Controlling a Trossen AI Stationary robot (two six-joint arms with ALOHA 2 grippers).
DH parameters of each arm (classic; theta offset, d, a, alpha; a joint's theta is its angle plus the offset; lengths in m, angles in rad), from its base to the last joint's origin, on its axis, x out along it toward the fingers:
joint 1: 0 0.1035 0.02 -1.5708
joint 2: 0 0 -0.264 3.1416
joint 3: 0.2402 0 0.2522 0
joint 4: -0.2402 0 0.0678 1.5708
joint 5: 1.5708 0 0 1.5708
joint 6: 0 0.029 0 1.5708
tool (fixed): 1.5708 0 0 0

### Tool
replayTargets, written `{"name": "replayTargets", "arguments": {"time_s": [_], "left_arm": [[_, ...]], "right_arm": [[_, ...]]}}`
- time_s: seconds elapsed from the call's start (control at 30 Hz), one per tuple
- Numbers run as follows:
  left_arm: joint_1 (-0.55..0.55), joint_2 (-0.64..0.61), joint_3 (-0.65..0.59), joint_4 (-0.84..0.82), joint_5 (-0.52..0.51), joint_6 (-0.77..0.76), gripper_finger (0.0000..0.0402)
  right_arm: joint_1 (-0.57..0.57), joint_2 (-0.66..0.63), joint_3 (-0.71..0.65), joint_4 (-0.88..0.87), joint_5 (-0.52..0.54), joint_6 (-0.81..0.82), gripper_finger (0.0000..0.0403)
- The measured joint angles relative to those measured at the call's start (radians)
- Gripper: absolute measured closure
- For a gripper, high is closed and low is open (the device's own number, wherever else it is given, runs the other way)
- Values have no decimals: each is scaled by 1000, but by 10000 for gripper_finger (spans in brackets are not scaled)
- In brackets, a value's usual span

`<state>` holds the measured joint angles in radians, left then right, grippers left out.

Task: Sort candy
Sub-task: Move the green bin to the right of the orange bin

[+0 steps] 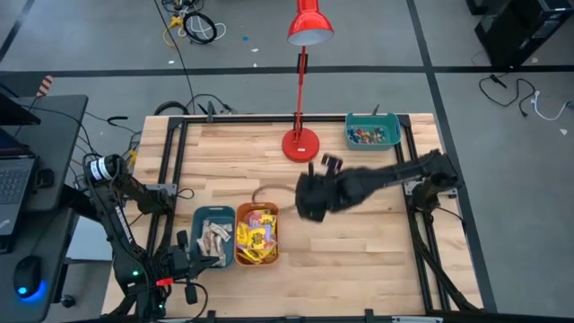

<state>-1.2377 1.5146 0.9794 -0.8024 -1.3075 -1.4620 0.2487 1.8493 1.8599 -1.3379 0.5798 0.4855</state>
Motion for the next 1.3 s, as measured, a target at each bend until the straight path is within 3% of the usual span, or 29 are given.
{"name": "replayTargets", "arguments": {"time_s": [0.27, 0.47, 0.8, 1.17, 1.3], "left_arm": [[0, 0, 0, -7, 0, 2, 402], [8, -39, 0, -50, -56, 8, 402], [34, -106, 0, -60, -74, 147, 402], [82, -107, 0, -126, -80, 150, 402], [98, -107, 0, -152, -81, 150, 402]], "right_arm": [[-190, -107, -1, -41, -4, -151, 403], [-336, -161, -1, -47, -55, -236, 403], [-541, -168, -1, -45, -173, -409, 403], [-639, -168, -5, 56, -291, -634, 403], [-642, -209, -112, 196, -387, -698, 403]]}}
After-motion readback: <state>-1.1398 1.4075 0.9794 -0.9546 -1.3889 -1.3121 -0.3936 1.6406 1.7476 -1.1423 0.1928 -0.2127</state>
